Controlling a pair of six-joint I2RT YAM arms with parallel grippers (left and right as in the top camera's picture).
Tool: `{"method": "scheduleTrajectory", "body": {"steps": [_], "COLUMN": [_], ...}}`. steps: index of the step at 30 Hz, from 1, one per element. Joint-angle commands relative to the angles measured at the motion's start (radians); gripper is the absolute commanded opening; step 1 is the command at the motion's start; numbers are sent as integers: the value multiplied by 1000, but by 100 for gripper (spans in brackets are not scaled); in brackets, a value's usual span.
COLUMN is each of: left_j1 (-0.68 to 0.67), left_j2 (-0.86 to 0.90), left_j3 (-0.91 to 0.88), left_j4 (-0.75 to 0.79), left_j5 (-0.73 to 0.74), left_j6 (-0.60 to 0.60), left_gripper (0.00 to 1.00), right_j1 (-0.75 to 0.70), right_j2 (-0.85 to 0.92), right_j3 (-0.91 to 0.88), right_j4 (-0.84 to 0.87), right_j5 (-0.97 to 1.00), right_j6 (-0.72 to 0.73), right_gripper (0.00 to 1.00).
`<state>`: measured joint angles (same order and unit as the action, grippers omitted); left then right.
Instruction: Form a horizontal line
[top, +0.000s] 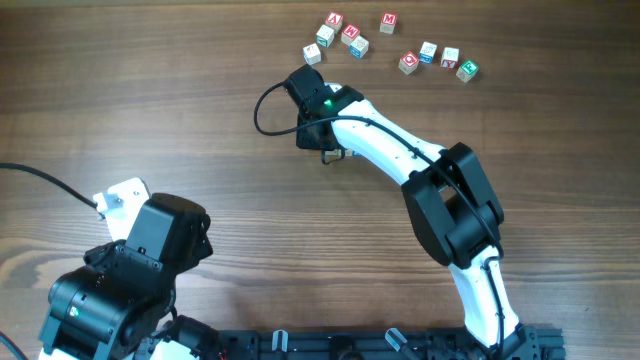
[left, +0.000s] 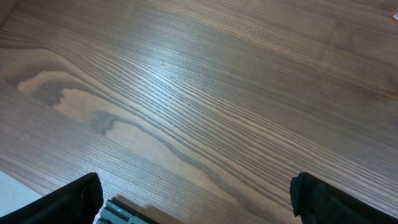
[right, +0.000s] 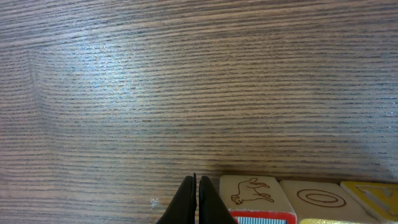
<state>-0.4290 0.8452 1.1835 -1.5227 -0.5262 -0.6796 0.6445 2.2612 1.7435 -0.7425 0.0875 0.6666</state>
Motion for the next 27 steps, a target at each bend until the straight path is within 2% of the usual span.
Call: {"method": "scheduleTrajectory", "body": {"steps": [1,3,6,11,16,19,27], "left_j1": [2,2,2,2,2,2,2], "left_j2": [-3,-3,-3,-3,-3,-3,-3], "left_j3": [-2,-2,-2,-2,-2,-2,-2], "left_j4": [0,0,0,0,0,0,0], "left_j5": [-2,-2,-2,-2,-2,-2,-2], "left_j6": [-17,-17,-17,-17,-17,-18,-17], "left_gripper": [100,100,100,100,100,100,100], "right_j1": [-4,-4,-4,-4,-4,-5,-47], "right_j2": [19,19,18,16,-32,-53,-39], "right_j3": [24,24,26,78,106,106,95], "right_j4": [4,16,92,97,92,18,-10], "right_j5": [23,14,-83,-73,70,190,183], "right_j6": [15,9,-92,-92,-14,77,76], "right_gripper": [5,5,5,5,5,5,5]}}
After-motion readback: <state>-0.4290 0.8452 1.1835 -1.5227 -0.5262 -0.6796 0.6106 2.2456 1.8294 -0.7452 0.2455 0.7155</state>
